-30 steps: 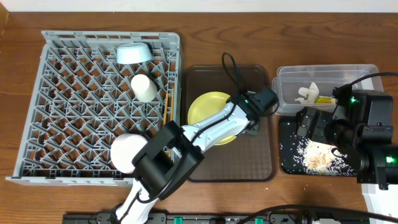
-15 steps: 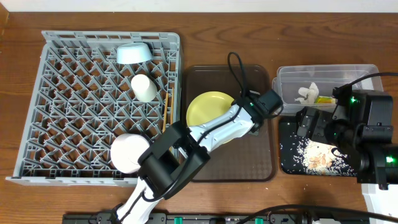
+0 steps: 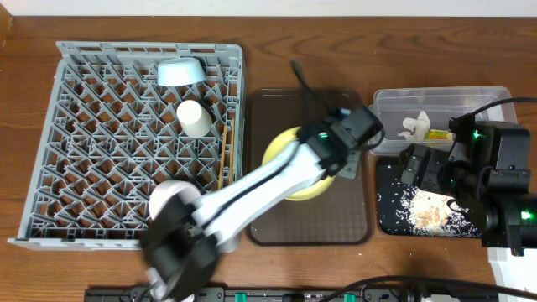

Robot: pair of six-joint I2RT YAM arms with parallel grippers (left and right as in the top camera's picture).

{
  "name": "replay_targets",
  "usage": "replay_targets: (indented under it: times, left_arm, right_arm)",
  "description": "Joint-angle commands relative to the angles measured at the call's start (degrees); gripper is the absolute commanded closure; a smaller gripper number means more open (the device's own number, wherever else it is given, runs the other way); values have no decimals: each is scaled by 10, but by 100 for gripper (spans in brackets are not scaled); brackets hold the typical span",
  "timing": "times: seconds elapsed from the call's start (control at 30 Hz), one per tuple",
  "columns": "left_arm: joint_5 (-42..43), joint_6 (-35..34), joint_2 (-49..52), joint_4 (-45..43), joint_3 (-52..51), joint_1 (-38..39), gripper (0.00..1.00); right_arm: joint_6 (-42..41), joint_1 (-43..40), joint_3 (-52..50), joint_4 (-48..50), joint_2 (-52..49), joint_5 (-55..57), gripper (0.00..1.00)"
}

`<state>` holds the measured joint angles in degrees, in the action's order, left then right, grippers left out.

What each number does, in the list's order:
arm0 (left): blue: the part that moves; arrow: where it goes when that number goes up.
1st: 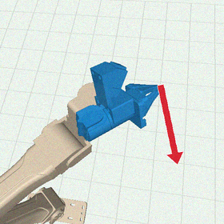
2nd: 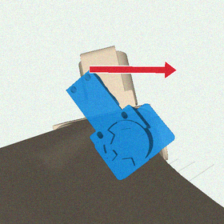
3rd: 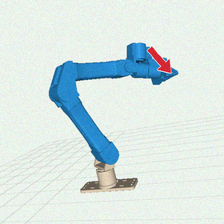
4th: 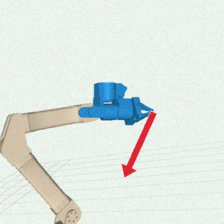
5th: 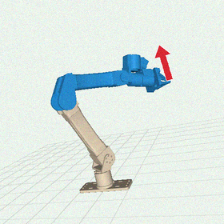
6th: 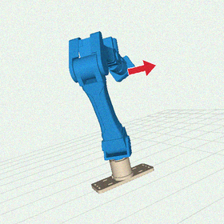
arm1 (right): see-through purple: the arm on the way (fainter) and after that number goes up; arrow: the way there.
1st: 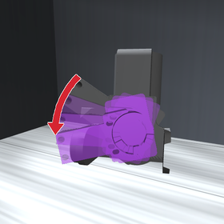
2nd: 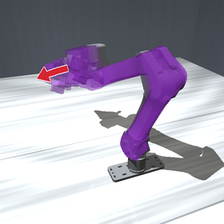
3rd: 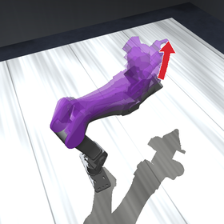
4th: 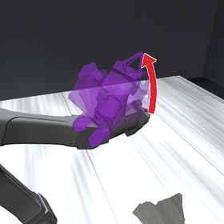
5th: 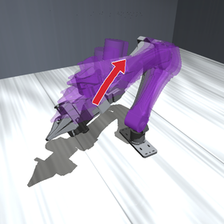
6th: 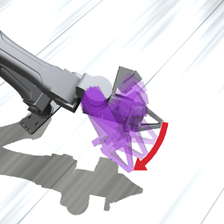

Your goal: Sort waste into correct bins and load items into the dishwasher

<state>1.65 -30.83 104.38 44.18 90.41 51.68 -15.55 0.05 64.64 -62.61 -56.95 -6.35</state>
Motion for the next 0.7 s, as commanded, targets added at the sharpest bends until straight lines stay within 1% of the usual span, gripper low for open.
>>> replay_targets:
  times: [0.0, 0.1, 0.17, 0.27, 0.33, 0.37, 0.4, 0.43, 0.5, 0.57, 0.63, 0.67]
  left_arm:
    - [71, 37, -65, 14, 6, -13, 93]
    - [108, 58, -104, 42, 6, -38, 92]
    - [127, 60, -126, 66, 6, -68, 92]
    - [127, 60, -143, 100, 6, -113, 92]
    - [127, 60, -143, 116, 5, -128, 92]
    - [126, 60, -141, 119, 2, -131, 89]
    - [119, 60, -140, 119, -4, -132, 83]
    - [109, 60, -137, 118, -11, -131, 71]
    - [78, 59, -130, 119, -23, -127, 61]
    - [55, 59, -118, 118, -36, -123, 60]
    - [54, 55, -100, 109, -48, -119, 59]
    - [54, 48, -90, 106, -52, -116, 56]
  right_arm:
    - [-5, 1, 2, -1, 0, 5, 1]
    - [-5, 1, 2, -1, 0, 5, 1]
    - [-5, 1, 2, -1, 0, 5, 1]
    - [-5, 1, 2, -1, 0, 5, 1]
    - [-5, 1, 2, -1, 0, 5, 1]
    - [-5, 1, 2, -1, 0, 5, 1]
    - [-5, 1, 2, -1, 0, 5, 1]
    - [-5, 1, 2, -1, 0, 5, 1]
    - [-5, 1, 2, -1, 0, 5, 1]
    - [-5, 1, 2, -1, 0, 5, 1]
    - [-5, 1, 2, -1, 0, 5, 1]
    - [-5, 1, 2, -1, 0, 5, 1]
